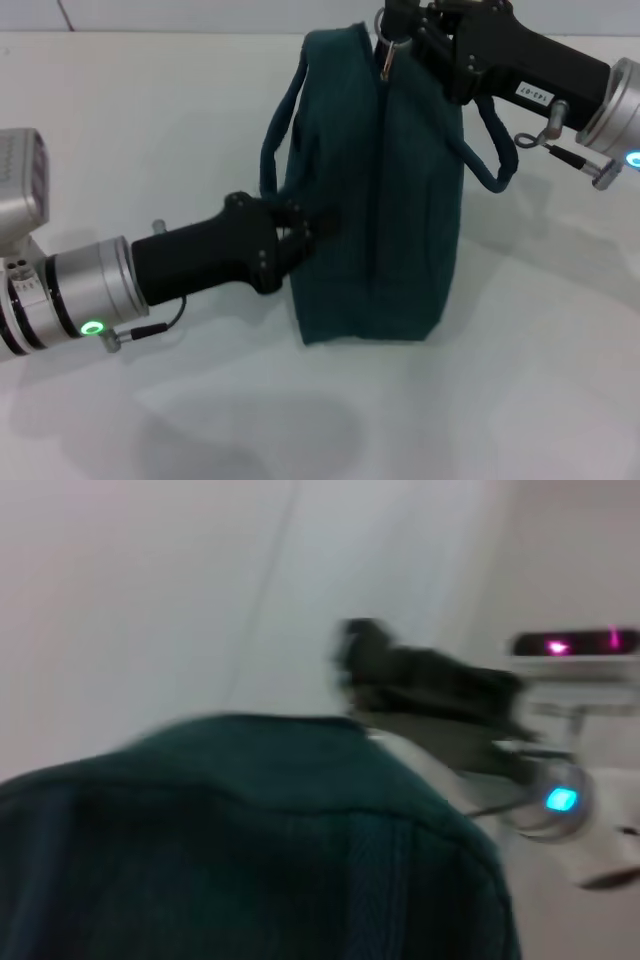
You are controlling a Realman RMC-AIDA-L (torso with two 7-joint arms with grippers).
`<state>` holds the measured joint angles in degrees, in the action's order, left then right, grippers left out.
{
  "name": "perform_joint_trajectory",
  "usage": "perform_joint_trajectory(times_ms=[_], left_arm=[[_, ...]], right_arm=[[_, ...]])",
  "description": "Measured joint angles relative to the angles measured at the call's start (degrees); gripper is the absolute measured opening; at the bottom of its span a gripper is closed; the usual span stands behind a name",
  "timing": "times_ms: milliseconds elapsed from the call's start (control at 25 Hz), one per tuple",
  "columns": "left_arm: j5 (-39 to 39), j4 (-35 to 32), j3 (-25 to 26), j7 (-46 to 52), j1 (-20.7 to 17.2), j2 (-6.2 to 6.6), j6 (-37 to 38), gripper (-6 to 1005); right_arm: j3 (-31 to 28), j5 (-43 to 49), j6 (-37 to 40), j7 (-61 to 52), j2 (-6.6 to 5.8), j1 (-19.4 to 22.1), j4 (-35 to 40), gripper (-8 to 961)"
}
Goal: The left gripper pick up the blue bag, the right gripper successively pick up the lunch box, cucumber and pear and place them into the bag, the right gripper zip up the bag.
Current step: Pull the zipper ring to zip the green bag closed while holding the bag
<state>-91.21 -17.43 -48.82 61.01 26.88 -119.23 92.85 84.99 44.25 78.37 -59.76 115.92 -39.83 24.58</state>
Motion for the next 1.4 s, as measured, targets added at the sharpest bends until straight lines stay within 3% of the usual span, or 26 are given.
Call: perform_joint_trajectory(times_ms=[240,680,800,1040,1280,1400], left_arm=[[-0.3,-2.5,-6.0,-0.1,-0.5,0.37,3.5,59],[-4.5,-2.5,-6.4,0.0,-0.8,2.07,7.5,55],[-4.0,-2.5,-3.9,-0.1,-1.9,2.12,6.7,54],[-3.8,-3.2,6.4,-0.6,-5.1,1.08,2.1,51],[-3.5,-3.9,9.4,-3.0,-6.9,0.18,1.8,49],[-0.5,-4.4,9.8,-4.1,-8.2,0.11,3.2,145]], right_arm=[[0.0,-0.1,-5.1,0.0,0.00,0.0,0.0,45],[0.2,-0.1,-14.6,0.1,0.15,-0.5,-0.1,47],[0.1,-0.5,-15.6,-1.0,0.24,-0.3,-0.1,48],[0.1,-4.1,-14.7,-4.0,0.21,1.0,-0.7,49],[0.0,-4.7,-15.0,-3.9,0.23,1.2,-0.8,50],[0.0,-5.1,-15.0,-3.9,0.25,1.1,-0.8,50]])
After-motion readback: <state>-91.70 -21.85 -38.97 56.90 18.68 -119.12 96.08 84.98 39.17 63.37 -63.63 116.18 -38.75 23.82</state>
